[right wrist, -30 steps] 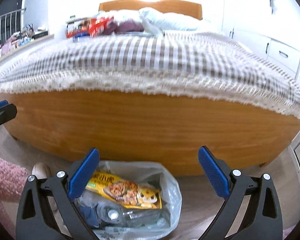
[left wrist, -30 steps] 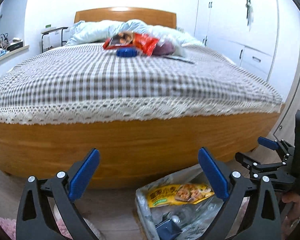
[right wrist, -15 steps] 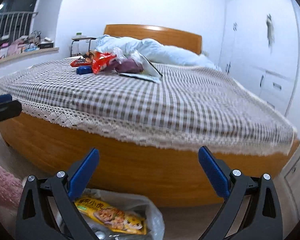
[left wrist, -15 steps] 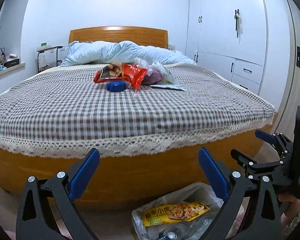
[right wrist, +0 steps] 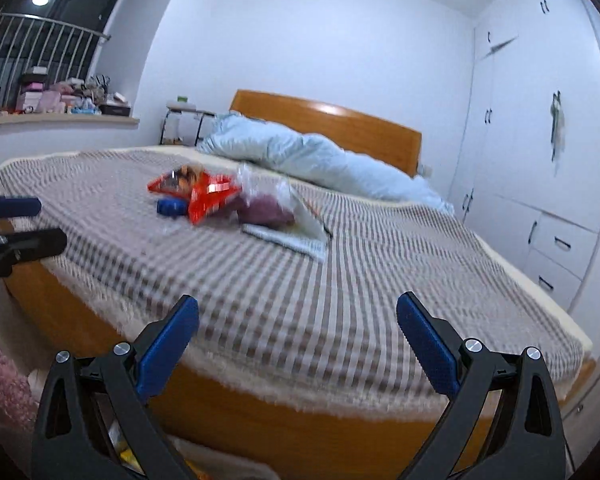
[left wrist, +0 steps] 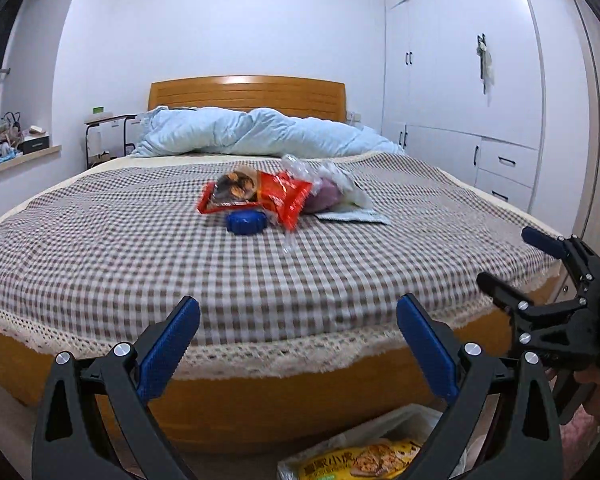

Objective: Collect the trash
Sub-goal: 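Move both open grippers over the bed toward the remaining trash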

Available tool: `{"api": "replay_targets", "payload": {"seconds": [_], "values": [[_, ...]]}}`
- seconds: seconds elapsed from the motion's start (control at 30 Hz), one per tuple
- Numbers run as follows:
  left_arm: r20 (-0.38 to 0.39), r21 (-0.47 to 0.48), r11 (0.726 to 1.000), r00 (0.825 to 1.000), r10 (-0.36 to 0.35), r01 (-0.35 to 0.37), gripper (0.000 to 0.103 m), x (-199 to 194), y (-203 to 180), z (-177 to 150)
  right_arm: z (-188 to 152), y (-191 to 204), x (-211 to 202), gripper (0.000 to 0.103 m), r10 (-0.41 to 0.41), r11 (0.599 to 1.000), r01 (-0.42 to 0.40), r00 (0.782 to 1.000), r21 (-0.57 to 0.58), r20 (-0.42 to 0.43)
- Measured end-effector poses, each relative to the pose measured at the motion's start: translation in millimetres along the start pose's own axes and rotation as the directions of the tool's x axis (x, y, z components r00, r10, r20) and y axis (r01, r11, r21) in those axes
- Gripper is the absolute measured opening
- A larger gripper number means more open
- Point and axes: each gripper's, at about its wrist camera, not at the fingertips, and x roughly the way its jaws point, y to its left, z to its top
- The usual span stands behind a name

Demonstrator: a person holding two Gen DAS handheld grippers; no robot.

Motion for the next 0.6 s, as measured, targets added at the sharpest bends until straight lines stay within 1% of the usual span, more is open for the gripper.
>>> {"api": "replay_targets", "payload": {"seconds": [0.2,0.33,0.4,0.5,0.6], "values": [[0.039,-0.004,1.0,0.999,0.021,-0.021,0.095,8,7,21,29,-11,13,0.095,0.011,1.0,-0.012,0.997,0.017,0.071],[0.054,-0.027,0.999,0.998,0.021,-0.019,0.095,16,12,36,45,-18,29,0.095,0.015,0.998,-0.021,0.996,0.063,0.092],[0.056,-0.033,0.999,0.998,0.014,-0.012,0.095,19,12,40,54,-25,37,0.095,-0.003,0.994,-0.009,0.994,0.112,0.111],[0.07,-0.016,1.0,0.997,0.017,-0.016,0.095,25,8,49,62,-30,46,0.095,-0.019,0.987,-0.001,0.992,0.163,0.123],[0.084,0.015,1.0,0.996,0.021,-0.022,0.095,30,3,56,71,-31,53,0.095,-0.02,0.984,-0.005,0.99,0.177,0.14]]}}
